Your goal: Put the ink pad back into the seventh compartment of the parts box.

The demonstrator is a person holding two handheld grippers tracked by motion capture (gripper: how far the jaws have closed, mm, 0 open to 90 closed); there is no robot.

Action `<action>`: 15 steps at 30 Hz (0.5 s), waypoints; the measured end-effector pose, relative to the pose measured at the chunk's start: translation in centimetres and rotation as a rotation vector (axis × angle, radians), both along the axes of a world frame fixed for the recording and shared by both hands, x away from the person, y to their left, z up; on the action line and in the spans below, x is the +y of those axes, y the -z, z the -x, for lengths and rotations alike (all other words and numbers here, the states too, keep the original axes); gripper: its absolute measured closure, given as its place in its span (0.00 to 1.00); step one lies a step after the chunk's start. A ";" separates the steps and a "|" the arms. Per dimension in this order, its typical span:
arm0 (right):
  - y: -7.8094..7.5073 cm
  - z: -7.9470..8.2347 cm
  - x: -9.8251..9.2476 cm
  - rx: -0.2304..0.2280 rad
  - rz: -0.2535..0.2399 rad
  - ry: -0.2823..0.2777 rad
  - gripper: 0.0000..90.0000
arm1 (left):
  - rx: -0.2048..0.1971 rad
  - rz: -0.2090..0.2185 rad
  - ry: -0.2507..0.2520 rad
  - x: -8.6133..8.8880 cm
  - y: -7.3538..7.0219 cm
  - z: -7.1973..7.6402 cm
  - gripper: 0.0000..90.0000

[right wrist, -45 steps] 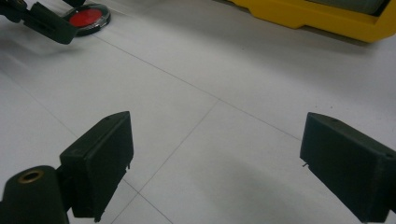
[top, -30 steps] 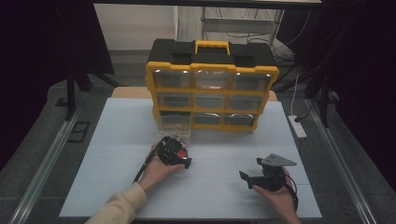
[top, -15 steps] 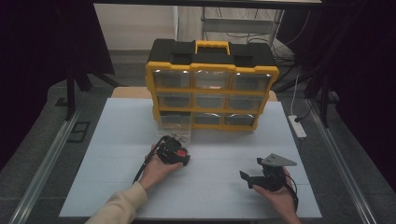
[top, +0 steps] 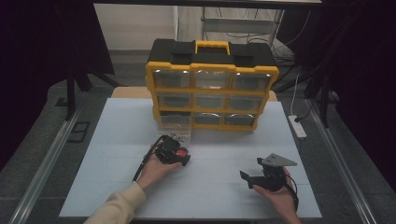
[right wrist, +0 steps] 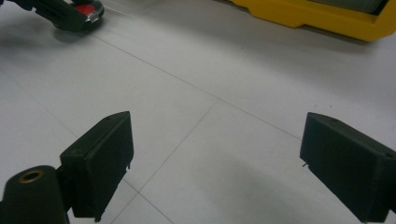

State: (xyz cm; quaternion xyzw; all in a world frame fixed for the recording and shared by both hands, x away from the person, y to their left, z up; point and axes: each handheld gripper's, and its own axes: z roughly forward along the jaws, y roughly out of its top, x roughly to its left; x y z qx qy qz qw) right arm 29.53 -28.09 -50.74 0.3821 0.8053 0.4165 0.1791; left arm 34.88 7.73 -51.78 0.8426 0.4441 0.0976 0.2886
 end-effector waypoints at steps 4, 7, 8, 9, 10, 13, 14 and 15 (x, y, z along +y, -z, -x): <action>0.0 0.0 0.0 0.001 -0.001 -0.001 0.11 | -0.003 0.010 0.004 0.2 -0.3 0.2 0.34; 0.0 0.0 0.0 -0.001 -0.002 -0.002 0.11 | -0.003 0.018 0.014 0.5 -0.6 0.4 0.34; 0.0 0.0 -0.1 0.000 -0.002 -0.001 0.11 | -0.004 0.024 0.017 0.5 -0.7 0.5 0.34; 0.0 0.0 -0.1 0.000 -0.002 -0.001 0.11 | -0.004 0.033 0.029 0.6 -0.8 0.6 0.34; 0.0 0.0 -0.1 -0.001 -0.001 -0.001 0.11 | -0.001 0.044 0.037 0.6 -0.9 0.7 0.34; 0.0 0.0 -0.1 0.000 -0.002 -0.001 0.11 | -0.010 0.046 0.055 0.8 -1.2 1.0 0.34; 0.0 0.0 -0.1 0.000 -0.001 -0.001 0.11 | -0.010 0.046 0.059 1.0 -1.3 1.1 0.34; 0.0 0.0 -0.1 0.000 -0.001 -0.001 0.11 | -0.014 0.048 0.061 1.1 -1.4 1.2 0.34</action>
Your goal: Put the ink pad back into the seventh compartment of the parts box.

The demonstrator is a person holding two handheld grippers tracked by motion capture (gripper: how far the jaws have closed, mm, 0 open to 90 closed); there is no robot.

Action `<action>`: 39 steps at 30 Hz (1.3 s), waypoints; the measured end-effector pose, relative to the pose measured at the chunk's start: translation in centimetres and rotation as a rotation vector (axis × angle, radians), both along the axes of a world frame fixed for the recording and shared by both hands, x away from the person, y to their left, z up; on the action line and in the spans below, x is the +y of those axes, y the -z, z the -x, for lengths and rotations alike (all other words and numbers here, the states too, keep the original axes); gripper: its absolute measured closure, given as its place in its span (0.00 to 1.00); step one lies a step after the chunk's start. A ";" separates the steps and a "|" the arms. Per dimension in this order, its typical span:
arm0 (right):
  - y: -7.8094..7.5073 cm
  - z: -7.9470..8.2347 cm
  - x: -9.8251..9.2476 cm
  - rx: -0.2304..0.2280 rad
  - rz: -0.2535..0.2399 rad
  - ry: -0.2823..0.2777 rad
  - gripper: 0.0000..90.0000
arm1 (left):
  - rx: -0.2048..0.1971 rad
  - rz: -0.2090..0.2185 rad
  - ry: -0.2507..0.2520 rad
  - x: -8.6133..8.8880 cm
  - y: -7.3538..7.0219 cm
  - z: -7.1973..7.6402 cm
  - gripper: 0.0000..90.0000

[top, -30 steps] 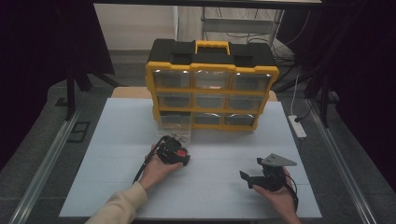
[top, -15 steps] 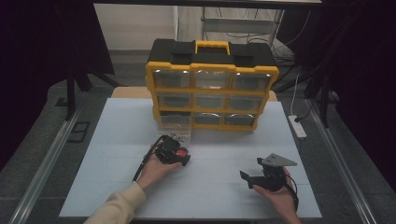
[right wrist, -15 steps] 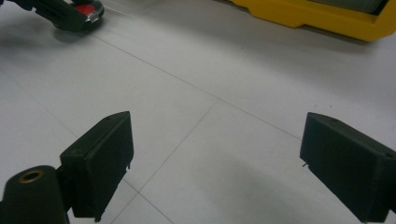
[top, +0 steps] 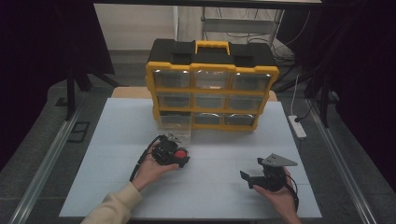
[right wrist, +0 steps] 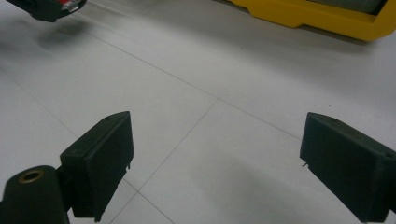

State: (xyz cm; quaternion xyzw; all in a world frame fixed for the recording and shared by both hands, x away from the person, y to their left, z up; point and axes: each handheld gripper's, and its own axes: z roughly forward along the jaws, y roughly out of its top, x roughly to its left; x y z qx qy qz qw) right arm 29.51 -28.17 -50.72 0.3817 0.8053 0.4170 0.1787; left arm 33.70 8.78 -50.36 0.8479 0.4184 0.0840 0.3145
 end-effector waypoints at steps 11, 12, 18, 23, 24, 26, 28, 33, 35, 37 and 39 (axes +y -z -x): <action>0.0 0.1 -0.1 0.000 0.006 0.003 0.11 | -0.042 0.036 0.033 1.0 -1.2 0.9 0.34; 0.0 0.1 -0.1 0.000 0.006 0.002 0.11 | -0.050 0.035 0.040 1.1 -1.4 1.0 0.34; 0.0 0.1 -0.1 -0.001 0.003 0.003 0.11 | -0.080 0.059 0.054 1.8 -2.7 1.5 0.34; -0.1 0.1 -0.1 -0.005 0.004 0.002 0.11 | -0.105 0.083 0.061 2.2 -3.8 1.7 0.34; -0.1 0.1 -0.1 -0.006 0.004 0.002 0.11 | -0.108 0.085 0.061 2.2 -3.9 1.7 0.34; -0.1 0.1 -0.1 -0.006 0.003 0.002 0.11 | -0.115 0.093 0.063 2.3 -4.2 1.8 0.34; -0.1 0.1 -0.1 -0.006 0.004 0.001 0.11 | -0.122 0.095 0.065 2.4 -4.5 1.8 0.34; -0.1 0.1 -0.1 -0.008 0.008 0.002 0.11 | -0.129 0.103 0.070 2.7 -5.0 1.9 0.34; -0.1 0.1 -0.1 -0.006 0.009 0.002 0.11 | -0.134 0.109 0.069 2.8 -5.2 1.9 0.34; 0.0 0.1 -0.1 -0.006 0.010 0.003 0.11 | -0.138 0.113 0.071 2.9 -5.4 1.9 0.34; 0.0 0.1 -0.1 -0.004 0.008 0.005 0.11 | -0.143 0.119 0.069 3.0 -5.6 2.0 0.34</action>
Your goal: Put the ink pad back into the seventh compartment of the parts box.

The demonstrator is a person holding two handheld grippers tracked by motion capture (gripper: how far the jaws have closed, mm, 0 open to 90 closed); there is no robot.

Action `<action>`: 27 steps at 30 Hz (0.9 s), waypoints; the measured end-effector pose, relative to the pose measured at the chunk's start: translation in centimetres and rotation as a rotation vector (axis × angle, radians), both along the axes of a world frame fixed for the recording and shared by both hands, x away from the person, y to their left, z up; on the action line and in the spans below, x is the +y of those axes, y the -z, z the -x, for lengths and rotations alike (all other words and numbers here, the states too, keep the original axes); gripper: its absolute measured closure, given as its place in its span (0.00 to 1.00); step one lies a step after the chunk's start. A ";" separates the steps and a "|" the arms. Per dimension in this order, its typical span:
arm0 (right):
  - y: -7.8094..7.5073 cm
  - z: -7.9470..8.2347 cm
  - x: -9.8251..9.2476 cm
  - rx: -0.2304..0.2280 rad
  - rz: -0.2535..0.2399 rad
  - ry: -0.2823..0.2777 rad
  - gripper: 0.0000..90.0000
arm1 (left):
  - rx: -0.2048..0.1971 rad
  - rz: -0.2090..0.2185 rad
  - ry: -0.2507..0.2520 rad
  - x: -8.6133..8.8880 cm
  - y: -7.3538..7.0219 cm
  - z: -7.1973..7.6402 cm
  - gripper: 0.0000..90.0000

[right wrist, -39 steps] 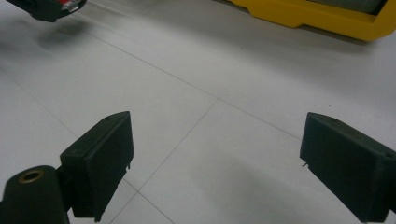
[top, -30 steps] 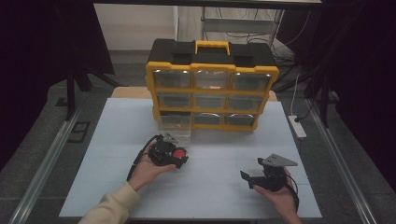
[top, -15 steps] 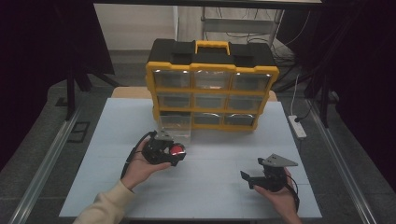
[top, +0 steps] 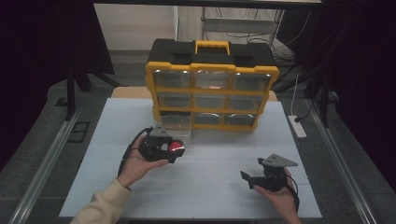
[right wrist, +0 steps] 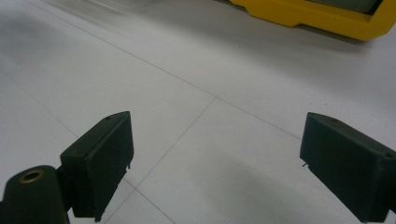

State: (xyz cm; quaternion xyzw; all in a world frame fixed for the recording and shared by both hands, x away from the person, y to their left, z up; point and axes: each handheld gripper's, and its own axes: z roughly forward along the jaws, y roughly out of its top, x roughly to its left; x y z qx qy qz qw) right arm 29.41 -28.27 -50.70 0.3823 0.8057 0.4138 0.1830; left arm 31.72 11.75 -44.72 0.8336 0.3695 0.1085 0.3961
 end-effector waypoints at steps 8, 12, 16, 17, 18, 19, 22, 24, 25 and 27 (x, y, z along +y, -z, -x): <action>0.0 0.0 0.0 -0.001 0.003 0.000 0.11 | -0.015 0.026 -0.004 0.6 -1.1 0.1 0.34; 0.0 0.0 0.0 0.001 0.009 0.001 0.11 | -0.025 0.034 0.001 0.8 -1.6 0.2 0.34; 0.0 0.0 0.0 0.001 0.010 0.002 0.11 | -0.039 0.045 0.005 0.8 -2.3 0.3 0.34; 0.0 0.0 0.0 0.001 0.011 0.001 0.11 | -0.042 0.048 0.004 0.9 -2.4 0.4 0.34; 0.0 0.0 0.0 -0.001 0.011 0.001 0.11 | -0.049 0.047 0.004 0.9 -2.6 0.4 0.34; 0.1 0.0 0.0 -0.001 0.011 0.001 0.11 | -0.050 0.050 0.002 1.0 -2.7 0.4 0.34; 0.1 0.0 0.0 0.004 0.011 0.002 0.11 | -0.056 0.054 -0.002 1.2 -3.0 0.4 0.34; 0.1 0.0 0.0 0.008 0.008 0.003 0.11 | -0.057 0.055 -0.001 1.3 -3.1 0.4 0.34; 0.1 -0.1 0.0 0.008 0.004 0.002 0.11 | -0.056 0.055 0.000 1.4 -3.1 0.3 0.34; 0.1 -0.1 0.0 0.008 0.010 0.003 0.11 | -0.056 0.056 -0.001 1.4 -3.2 0.3 0.34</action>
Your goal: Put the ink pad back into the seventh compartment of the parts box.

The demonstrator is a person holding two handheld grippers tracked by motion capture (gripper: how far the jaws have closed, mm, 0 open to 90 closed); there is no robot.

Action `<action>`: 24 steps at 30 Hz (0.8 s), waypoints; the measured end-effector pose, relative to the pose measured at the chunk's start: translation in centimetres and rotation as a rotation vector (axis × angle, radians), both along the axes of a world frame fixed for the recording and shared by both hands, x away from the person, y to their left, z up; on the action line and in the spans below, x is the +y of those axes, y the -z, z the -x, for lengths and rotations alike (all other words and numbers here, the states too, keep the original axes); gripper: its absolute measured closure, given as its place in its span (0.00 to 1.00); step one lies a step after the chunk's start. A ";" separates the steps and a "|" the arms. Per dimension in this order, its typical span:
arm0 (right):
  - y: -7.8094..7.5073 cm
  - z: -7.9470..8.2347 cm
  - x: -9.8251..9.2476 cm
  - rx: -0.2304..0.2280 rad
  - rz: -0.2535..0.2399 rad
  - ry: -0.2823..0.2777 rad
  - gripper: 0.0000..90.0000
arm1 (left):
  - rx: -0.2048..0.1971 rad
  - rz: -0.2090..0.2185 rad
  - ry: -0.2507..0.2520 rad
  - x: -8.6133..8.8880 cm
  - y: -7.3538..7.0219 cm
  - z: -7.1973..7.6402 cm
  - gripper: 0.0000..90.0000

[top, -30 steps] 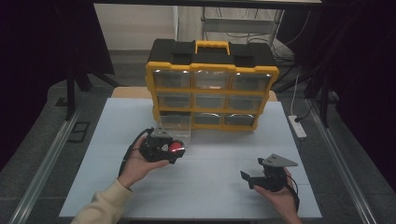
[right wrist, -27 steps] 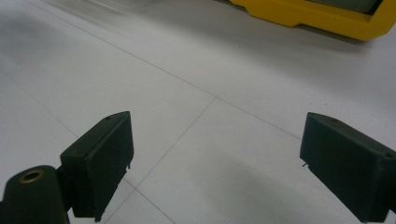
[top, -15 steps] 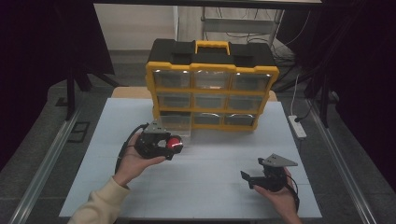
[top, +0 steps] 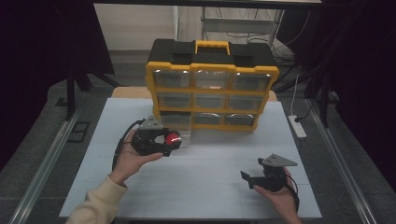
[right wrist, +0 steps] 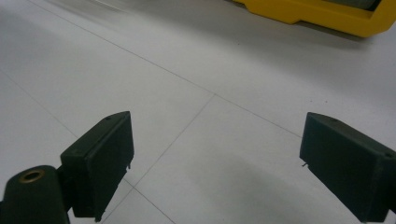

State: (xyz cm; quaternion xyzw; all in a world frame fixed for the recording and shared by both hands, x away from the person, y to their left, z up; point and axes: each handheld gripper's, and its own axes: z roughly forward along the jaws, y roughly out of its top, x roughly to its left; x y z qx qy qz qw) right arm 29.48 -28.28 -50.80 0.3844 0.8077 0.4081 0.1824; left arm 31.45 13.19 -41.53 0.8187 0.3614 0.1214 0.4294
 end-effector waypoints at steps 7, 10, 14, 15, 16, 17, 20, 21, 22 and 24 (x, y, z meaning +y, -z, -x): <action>0.1 -0.1 0.1 0.002 -0.002 -0.002 0.11 | -0.001 0.002 -0.002 0.1 -0.2 -0.4 0.34; 0.0 0.0 0.0 0.003 -0.003 0.000 0.11 | -0.001 0.001 0.000 0.0 -0.3 -0.6 0.34; 0.0 -0.1 -0.1 0.004 -0.011 0.002 0.11 | -0.001 -0.006 0.000 -0.2 -0.2 -0.7 0.34; 0.0 -0.1 0.0 0.004 -0.013 0.002 0.11 | -0.003 -0.010 0.002 -0.2 -0.2 -0.8 0.34; 0.0 0.0 0.0 0.003 -0.013 0.002 0.11 | -0.003 -0.012 -0.001 -0.3 -0.1 -0.9 0.34; 0.0 0.0 0.0 0.004 -0.014 0.003 0.11 | -0.002 -0.011 -0.001 -0.3 -0.1 -1.0 0.34; 0.0 0.0 0.0 0.003 -0.014 0.002 0.11 | -0.005 -0.011 -0.003 -0.5 0.0 -1.3 0.34; 0.0 0.0 -0.1 0.002 -0.014 0.002 0.11 | -0.004 -0.010 -0.002 -0.5 0.0 -1.4 0.34; 0.0 0.0 -0.1 0.002 -0.013 0.002 0.11 | -0.004 -0.010 -0.003 -0.6 0.0 -1.5 0.34; 0.0 0.0 -0.1 0.001 -0.013 0.005 0.11 | -0.003 -0.011 -0.002 -0.6 -0.1 -1.6 0.34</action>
